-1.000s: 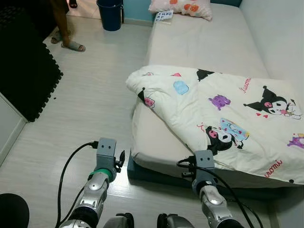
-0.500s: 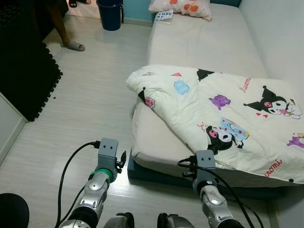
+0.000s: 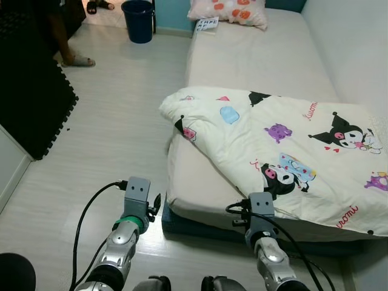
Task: Clean up the room
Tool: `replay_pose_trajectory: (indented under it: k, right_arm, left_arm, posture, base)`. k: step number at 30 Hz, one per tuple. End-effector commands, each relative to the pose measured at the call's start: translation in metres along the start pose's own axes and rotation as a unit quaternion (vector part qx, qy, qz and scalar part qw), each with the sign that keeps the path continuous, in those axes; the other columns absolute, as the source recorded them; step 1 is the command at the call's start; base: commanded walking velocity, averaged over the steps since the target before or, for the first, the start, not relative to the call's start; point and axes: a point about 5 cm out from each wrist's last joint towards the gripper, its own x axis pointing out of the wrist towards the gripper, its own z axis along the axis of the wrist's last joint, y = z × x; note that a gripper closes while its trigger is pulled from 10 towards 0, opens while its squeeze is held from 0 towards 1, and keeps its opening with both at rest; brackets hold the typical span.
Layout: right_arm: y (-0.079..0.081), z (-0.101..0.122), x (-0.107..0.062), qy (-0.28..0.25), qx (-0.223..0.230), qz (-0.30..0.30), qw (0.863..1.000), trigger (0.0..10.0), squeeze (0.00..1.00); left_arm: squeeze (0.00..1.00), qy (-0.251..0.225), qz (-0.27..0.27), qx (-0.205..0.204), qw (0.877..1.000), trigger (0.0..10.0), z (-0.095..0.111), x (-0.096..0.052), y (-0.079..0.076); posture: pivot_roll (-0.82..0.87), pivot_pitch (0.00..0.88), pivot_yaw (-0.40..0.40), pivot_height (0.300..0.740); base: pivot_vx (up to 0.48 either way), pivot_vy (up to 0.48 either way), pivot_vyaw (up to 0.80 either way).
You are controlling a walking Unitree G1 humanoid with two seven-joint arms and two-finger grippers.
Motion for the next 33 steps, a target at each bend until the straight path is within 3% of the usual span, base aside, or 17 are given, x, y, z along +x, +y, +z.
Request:
replay_pose_trajectory:
  k: [1,15,33]
  right_arm:
    - [-0.0051,-0.0075,-0.0040,0.011,0.008,-0.014,1.000,10.0,0.00]
    - [-0.0043,-0.0085,-0.0044,0.013,0.010,-0.014,1.000,10.0,0.00]
    - [-0.0044,-0.0096,-0.0050,0.015,0.014,-0.013,1.000,10.0,0.00]
  left_arm:
    - [0.00,0.004,-0.007,0.000,1.000,10.0,-0.0046,-0.0027,-0.0028]
    - [0.00,0.004,-0.009,0.001,1.000,10.0,-0.0038,-0.0024,-0.0023]
    - [0.00,0.008,-0.024,0.014,1.000,10.0,-0.0044,-0.0022,-0.0062]
  posture:
    - [-0.01,0.120,0.031,0.740]
    - [-0.01,0.123,0.032,0.740]
    - [-0.01,0.126,0.033,0.740]
  base:
    - [0.334,0.000,0.00]
    - [0.316,0.000,0.00]
    - [0.000,0.000,0.00]
